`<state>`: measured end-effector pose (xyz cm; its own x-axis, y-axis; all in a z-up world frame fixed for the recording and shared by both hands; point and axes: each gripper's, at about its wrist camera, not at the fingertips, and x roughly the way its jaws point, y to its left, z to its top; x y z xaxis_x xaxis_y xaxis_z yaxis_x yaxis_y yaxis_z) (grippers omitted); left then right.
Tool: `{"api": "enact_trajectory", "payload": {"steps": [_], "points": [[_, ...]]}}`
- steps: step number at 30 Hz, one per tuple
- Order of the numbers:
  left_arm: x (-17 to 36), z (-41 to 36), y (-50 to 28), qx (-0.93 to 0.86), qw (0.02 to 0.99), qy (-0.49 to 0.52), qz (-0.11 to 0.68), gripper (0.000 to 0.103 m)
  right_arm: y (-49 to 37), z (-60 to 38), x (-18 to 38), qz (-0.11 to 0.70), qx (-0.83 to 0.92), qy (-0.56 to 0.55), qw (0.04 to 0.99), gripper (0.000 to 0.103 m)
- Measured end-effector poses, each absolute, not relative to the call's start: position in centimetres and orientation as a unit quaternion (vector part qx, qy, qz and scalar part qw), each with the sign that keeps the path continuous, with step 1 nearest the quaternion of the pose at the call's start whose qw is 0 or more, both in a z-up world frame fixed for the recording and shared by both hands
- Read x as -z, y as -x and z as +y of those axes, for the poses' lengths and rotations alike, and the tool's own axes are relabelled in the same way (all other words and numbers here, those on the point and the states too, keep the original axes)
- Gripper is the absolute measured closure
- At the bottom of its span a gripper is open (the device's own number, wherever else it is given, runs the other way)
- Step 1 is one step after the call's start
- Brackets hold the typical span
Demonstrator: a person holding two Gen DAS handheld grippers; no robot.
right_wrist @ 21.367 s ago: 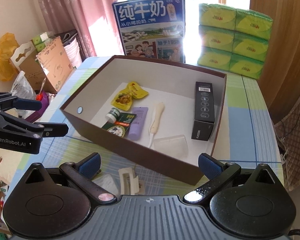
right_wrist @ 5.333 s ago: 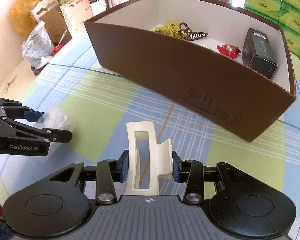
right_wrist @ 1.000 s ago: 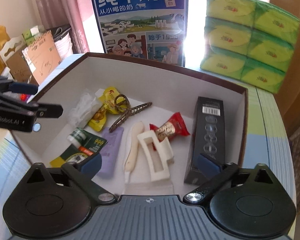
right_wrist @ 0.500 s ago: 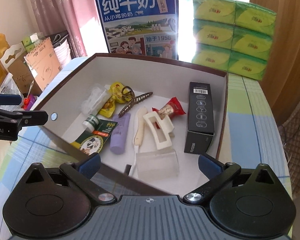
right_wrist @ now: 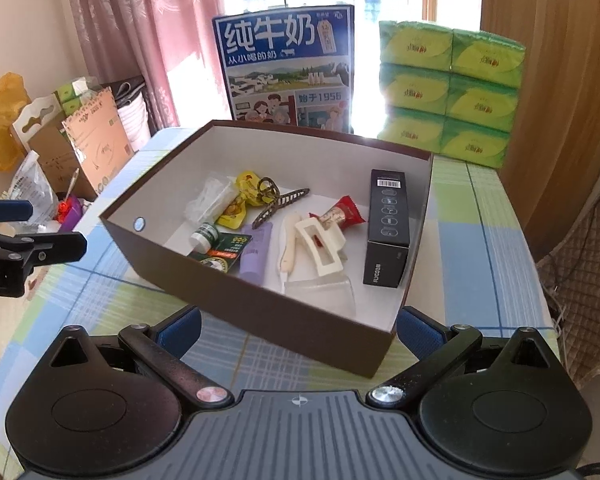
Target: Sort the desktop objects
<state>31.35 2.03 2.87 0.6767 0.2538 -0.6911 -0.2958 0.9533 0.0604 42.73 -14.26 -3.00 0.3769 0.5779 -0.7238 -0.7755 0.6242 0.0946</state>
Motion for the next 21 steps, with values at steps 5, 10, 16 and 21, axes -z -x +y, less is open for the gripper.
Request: {"api": "enact_trajectory", "payload": {"steps": [5,10,16,21], "points": [[-4.0,0.9,-29.5,-0.156,0.915,0.038,0.369,0.001,-41.3,-15.6,1.8,0.368,-0.426,0.123,0.818,0.002],[-5.2,-0.3,-27.5,-0.162,0.916,0.042,0.364,0.001,-40.1,-16.9,0.7,0.360,-0.435,0.115,0.817,0.002],[-6.0,-1.1,-25.6,-0.170,0.915,0.051,0.362,0.001,-38.5,-17.8,-0.2,0.347,-0.446,0.124,0.816,0.002],[-6.6,-2.0,-24.3,-0.170,0.916,0.050,0.360,0.001,-37.4,-18.5,-0.5,0.343,-0.455,0.130,0.812,0.002]]}}
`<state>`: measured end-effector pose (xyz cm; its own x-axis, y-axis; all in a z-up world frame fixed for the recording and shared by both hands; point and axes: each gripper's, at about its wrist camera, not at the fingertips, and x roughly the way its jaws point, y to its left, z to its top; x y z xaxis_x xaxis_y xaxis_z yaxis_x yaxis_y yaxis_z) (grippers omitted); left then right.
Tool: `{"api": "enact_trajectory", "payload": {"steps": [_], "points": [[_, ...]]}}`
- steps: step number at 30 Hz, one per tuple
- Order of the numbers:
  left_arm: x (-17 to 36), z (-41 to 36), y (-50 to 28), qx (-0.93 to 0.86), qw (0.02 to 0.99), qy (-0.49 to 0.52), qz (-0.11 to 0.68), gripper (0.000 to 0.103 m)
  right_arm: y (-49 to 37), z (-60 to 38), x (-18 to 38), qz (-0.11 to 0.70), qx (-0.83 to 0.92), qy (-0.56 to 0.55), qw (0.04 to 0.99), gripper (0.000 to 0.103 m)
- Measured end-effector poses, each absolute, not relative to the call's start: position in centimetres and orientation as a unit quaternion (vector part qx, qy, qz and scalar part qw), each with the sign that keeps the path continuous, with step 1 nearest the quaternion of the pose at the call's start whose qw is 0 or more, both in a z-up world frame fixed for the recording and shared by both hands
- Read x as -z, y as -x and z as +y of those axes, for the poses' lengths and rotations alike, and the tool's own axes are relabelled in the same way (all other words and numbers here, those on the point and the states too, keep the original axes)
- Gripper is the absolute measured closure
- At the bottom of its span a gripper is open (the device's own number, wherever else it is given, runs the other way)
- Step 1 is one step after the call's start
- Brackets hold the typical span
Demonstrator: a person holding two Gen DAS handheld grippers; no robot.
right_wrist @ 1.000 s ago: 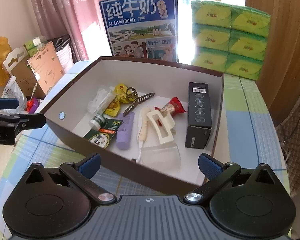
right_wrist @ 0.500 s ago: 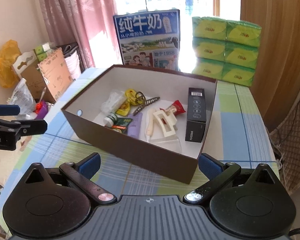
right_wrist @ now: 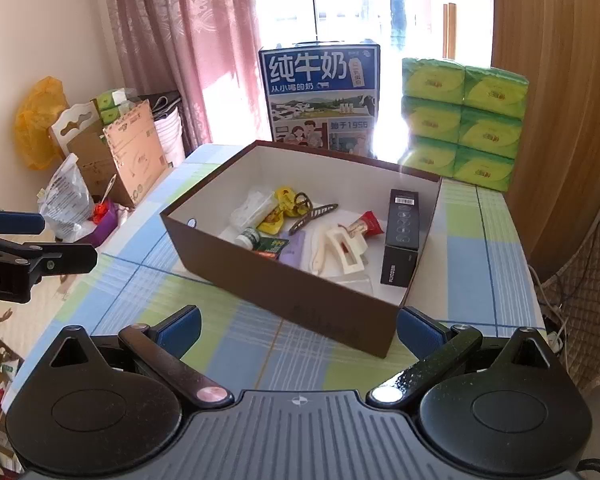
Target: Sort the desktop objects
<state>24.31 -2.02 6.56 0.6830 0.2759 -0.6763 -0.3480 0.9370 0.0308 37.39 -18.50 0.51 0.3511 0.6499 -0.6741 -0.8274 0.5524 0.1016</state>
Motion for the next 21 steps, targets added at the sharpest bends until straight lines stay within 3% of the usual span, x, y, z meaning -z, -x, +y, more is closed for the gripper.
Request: {"api": "enact_trajectory", "payload": {"steps": [21], "points": [[-6.3,-4.1,-22.4,-0.175,0.910,0.049,0.373,0.001,-34.2,-20.0,-0.5,0.335,-0.464,0.157,0.805,0.002]]}}
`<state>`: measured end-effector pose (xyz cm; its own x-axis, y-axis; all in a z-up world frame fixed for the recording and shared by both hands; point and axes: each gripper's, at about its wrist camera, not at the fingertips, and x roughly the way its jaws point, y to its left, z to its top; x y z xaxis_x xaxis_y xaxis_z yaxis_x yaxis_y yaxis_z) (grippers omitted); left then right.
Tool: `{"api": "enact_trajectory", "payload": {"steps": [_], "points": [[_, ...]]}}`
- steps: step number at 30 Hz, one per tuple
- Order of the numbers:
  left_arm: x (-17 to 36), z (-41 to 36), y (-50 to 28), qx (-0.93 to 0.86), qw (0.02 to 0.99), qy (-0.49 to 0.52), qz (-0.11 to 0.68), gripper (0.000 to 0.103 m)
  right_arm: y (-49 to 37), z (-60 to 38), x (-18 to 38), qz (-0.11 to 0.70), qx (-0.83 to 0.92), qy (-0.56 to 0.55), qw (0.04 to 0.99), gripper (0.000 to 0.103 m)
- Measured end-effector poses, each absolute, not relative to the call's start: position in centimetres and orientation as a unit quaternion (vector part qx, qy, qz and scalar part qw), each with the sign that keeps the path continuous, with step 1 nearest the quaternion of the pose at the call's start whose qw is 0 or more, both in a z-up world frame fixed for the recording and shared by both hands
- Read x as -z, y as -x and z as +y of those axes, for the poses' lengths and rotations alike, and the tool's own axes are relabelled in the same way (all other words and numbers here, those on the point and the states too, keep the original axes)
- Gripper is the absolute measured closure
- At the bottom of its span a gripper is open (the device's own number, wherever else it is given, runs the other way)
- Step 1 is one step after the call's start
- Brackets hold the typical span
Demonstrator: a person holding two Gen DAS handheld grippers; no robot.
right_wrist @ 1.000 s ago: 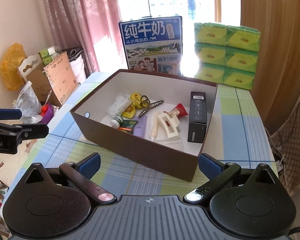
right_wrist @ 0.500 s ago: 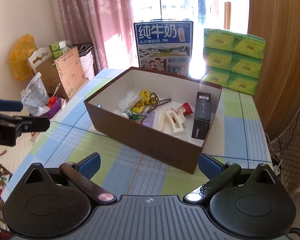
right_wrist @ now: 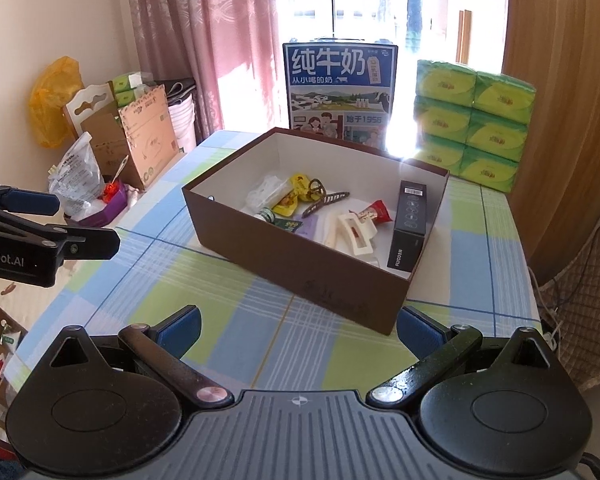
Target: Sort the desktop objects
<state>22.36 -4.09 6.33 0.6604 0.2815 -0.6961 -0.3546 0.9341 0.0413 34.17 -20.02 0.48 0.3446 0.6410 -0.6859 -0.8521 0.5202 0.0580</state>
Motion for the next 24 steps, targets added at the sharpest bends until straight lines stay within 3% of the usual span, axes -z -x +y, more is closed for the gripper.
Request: {"api": "enact_trajectory", "payload": {"steps": [24], "points": [[-2.6,-5.0,-21.6,-0.187,0.884,0.060,0.425,0.001,-33.3,-20.5,0.8,0.351,-0.465,0.162,0.797,0.002]]}}
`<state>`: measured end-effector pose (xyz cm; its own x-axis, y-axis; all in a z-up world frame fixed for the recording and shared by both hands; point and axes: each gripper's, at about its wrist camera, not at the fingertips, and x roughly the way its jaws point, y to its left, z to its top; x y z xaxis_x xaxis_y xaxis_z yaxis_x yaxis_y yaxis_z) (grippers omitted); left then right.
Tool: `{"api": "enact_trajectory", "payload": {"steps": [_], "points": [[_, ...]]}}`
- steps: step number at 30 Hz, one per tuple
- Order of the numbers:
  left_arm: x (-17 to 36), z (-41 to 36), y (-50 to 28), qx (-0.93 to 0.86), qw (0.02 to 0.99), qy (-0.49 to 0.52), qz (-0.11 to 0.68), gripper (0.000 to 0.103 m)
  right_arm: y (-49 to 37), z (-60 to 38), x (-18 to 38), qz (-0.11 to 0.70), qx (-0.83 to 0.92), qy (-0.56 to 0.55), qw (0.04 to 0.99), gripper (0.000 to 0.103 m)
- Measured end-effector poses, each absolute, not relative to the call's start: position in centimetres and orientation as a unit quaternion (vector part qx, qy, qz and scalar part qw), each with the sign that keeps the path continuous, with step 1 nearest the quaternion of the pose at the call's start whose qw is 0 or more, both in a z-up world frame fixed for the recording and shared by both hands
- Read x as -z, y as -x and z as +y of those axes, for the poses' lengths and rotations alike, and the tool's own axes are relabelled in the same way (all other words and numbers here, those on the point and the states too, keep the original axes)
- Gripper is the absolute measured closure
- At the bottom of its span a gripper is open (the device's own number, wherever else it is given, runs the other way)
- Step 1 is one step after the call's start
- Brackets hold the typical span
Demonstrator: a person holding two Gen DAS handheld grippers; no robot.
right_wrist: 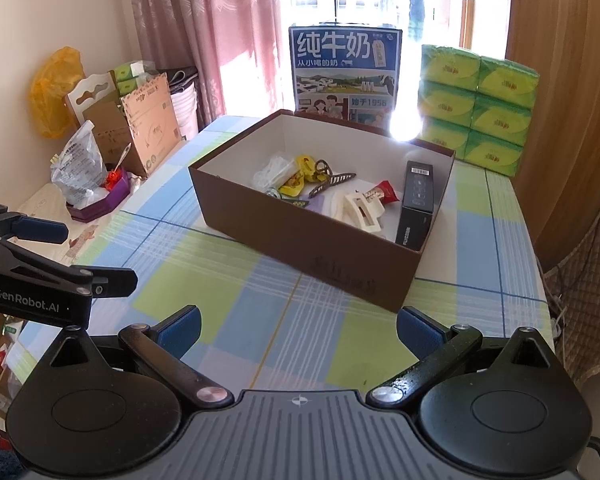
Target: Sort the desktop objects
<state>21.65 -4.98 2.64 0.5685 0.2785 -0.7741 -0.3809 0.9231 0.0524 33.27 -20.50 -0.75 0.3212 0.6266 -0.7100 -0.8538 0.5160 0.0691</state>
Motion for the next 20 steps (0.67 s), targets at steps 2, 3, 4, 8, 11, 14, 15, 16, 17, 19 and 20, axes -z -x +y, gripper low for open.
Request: {"api": "enact_trajectory", "payload": {"steps": [2,3,4,8,11,14,15,16,17,19,20], "points": [[-2.47,-4.93,-21.59,-0.188,0.882,0.062,0.428,0.001,-33.33,-20.51,0.83,0.353,-0.464,0.162,0.796,0.002],[-2.39,-4.90,-21.57,-0.189,0.881,0.063,0.429,0.001,-33.34,-20.53,0.88,0.354,-0.464,0.161,0.796,0.002],[-2.33,-4.86,-21.55,-0.190,0.881,0.064,0.430,0.001,-33.36,-20.53,0.95,0.356,-0.464,0.161,0.795,0.002],[-2.29,-4.77,-21.62,-0.191,0.880,0.065,0.431,0.001,-33.40,-20.44,1.16,0.360,-0.463,0.162,0.794,0.002],[-2.25,-4.72,-21.81,-0.193,0.879,0.067,0.430,0.001,-33.49,-20.38,1.23,0.361,-0.464,0.162,0.793,0.002],[-2.21,-4.70,-21.79,-0.194,0.879,0.067,0.430,0.001,-33.60,-20.18,1.31,0.362,-0.465,0.163,0.791,0.002],[-2.20,-4.69,-21.81,-0.193,0.880,0.067,0.429,0.001,-33.58,-20.18,1.37,0.362,-0.465,0.163,0.791,0.002],[-2.20,-4.69,-21.84,-0.193,0.881,0.067,0.428,0.001,-33.62,-20.14,1.42,0.363,-0.465,0.163,0.791,0.002],[-2.22,-4.66,-21.87,-0.194,0.881,0.066,0.427,0.001,-33.67,-20.11,1.47,0.364,-0.465,0.162,0.791,0.002],[-2.19,-4.55,-22.03,-0.195,0.881,0.066,0.427,0.001,-33.72,-20.04,1.51,0.364,-0.464,0.161,0.791,0.002],[-2.16,-4.47,-22.13,-0.194,0.880,0.067,0.428,0.001,-33.75,-19.99,1.54,0.364,-0.465,0.161,0.791,0.002]]}}
